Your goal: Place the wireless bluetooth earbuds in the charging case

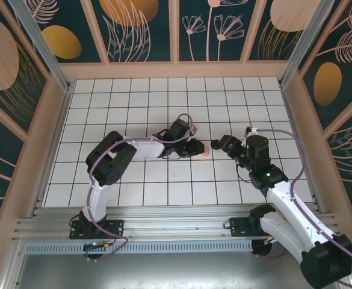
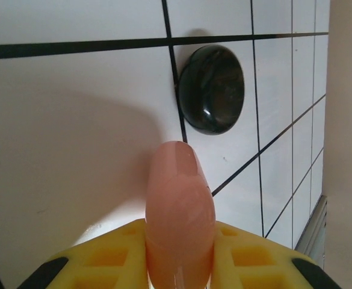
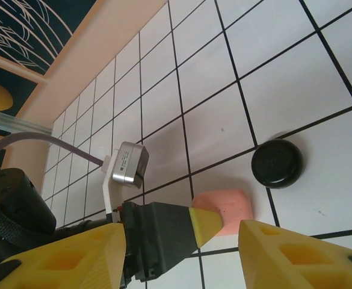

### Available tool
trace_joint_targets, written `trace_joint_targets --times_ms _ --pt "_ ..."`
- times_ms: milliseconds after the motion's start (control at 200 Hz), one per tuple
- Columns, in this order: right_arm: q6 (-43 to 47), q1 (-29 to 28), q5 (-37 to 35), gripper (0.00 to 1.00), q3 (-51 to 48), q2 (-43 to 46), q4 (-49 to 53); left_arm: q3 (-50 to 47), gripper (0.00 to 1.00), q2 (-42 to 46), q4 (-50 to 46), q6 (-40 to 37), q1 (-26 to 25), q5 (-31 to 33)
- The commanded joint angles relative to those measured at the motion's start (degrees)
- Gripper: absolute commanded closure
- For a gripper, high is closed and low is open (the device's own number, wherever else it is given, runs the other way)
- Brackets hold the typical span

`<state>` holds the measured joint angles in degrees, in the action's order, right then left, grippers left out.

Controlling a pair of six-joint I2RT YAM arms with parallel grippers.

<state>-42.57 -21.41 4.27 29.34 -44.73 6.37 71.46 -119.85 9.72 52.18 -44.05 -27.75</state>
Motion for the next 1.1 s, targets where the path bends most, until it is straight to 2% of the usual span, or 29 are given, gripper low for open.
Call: trace_joint_targets --times_ms 0,305,701,931,1091 --pt "-0.7 0.4 -2.7 0.48 -0.3 1.8 2.5 2.3 0.74 -1.0 -2.7 -0.8 -0.2 1.7" --pt "-1.5 0.5 -3.0 0.48 0.5 2.9 4.3 2.7 0.59 0.9 -6.8 -4.2 -0.2 4.1" --pt "-1.6 0.5 -4.9 0.47 2.4 2.2 7.2 0.0 0.3 8.7 -11.1 -11.5 0.6 10.3" --pt "-1.7 0.5 -8.1 0.45 1.1 0.9 4.8 -8.6 0.17 19.9 -10.2 -14.2 6.3 14.1" --pt "0.8 0.6 -13.6 0.32 -1.2 1.0 1.2 -15.4 0.1 31.5 -10.0 -18.1 14.4 18.7"
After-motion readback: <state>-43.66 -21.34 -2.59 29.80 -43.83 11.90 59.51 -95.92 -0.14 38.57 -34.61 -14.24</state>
